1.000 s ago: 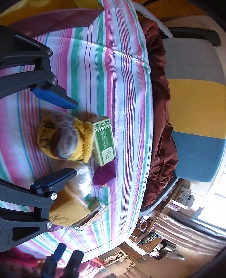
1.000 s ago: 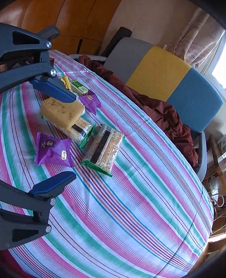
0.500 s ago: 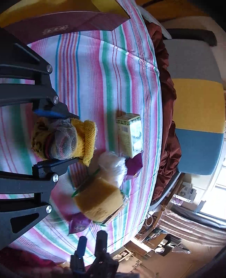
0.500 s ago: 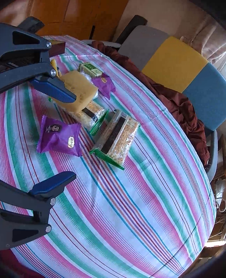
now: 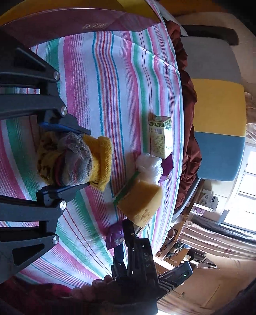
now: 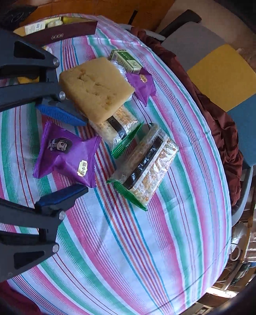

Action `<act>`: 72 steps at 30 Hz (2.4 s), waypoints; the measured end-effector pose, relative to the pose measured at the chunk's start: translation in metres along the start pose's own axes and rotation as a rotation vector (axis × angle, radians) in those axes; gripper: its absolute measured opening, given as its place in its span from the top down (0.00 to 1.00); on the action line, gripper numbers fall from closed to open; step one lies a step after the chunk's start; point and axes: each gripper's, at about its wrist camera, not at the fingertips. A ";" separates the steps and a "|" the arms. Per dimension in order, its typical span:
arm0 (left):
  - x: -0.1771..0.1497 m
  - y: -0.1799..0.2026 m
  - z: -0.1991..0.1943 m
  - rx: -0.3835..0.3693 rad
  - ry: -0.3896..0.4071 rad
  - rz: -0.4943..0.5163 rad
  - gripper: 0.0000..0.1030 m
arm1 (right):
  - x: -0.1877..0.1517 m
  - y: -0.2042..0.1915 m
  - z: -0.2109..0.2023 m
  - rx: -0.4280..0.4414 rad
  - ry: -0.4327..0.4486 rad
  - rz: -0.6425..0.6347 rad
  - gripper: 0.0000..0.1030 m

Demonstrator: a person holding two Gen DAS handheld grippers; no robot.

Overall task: Organize objects
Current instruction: 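Move the right gripper to the purple snack packet while the left gripper holds the sock, then grasp the purple snack packet with the right gripper, then carry the yellow sock into the gold tray and open the left gripper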

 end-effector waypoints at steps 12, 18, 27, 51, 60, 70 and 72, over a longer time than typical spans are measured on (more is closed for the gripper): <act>-0.004 0.002 0.000 0.012 0.006 0.018 0.56 | -0.008 -0.009 -0.002 -0.084 -0.032 -0.131 0.63; -0.005 0.003 -0.001 0.017 0.016 0.026 0.58 | -0.014 -0.026 -0.004 -0.112 -0.046 -0.215 0.65; -0.005 0.005 0.001 0.021 0.013 0.035 0.55 | -0.020 -0.050 0.000 -0.031 -0.076 -0.335 0.65; -0.008 -0.013 -0.111 -0.050 0.057 -0.020 0.61 | -0.024 -0.084 0.006 -0.070 -0.018 -0.532 0.65; 0.030 -0.113 -0.186 0.148 0.245 -0.189 0.60 | -0.037 -0.090 0.004 -0.096 -0.011 -0.556 0.65; 0.025 -0.225 -0.184 0.378 0.156 -0.361 0.60 | -0.033 -0.087 0.010 -0.086 -0.023 -0.539 0.65; 0.023 -0.240 -0.175 0.392 0.115 -0.390 0.60 | -0.032 -0.085 0.010 -0.080 -0.026 -0.527 0.64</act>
Point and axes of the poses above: each gripper's, at about its wrist camera, not at the fingertips, and z roughly the way its jaws point, y to its right, x to its top, and after that the axes turned 11 degrees about -z, right-handed
